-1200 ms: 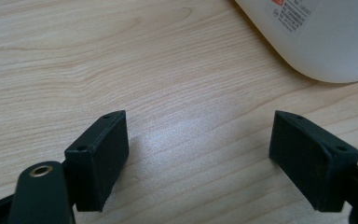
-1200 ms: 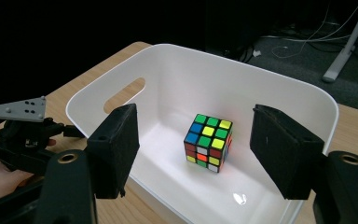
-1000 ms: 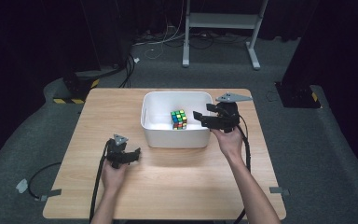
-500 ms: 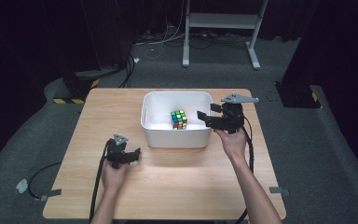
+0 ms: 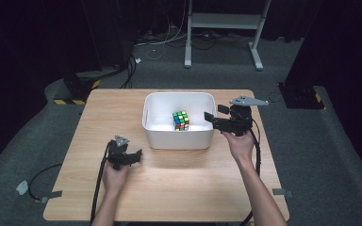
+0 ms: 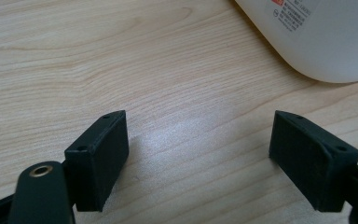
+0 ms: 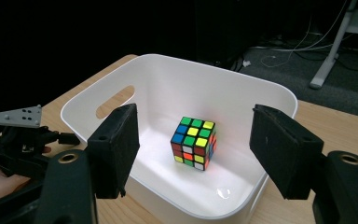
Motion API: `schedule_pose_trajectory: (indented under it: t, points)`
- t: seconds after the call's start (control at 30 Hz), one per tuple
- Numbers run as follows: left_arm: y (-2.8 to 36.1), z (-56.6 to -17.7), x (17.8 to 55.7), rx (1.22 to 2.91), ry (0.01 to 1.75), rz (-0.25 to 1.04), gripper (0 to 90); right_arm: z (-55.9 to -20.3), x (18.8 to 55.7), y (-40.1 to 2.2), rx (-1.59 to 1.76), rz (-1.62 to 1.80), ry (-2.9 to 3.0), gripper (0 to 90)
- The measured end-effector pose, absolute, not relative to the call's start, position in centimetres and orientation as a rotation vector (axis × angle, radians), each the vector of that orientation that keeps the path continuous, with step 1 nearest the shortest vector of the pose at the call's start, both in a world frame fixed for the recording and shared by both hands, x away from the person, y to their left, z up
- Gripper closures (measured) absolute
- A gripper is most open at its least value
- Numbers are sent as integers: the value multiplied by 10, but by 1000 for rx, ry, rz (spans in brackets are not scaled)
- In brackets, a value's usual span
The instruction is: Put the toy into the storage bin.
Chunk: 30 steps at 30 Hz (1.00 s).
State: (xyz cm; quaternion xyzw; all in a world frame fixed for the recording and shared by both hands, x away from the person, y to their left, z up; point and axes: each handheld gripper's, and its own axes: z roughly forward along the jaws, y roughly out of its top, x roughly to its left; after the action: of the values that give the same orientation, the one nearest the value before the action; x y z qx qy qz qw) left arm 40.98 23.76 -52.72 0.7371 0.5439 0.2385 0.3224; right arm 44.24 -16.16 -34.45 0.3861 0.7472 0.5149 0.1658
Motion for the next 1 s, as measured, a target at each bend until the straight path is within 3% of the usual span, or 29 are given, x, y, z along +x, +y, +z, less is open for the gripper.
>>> schedule_pose_trajectory:
  t: [1.0]
  points:
    - [237, -527, 410, 1933, 1429, 626, 198, -352, 427, -187, 1136, 1485, 2068, 333]
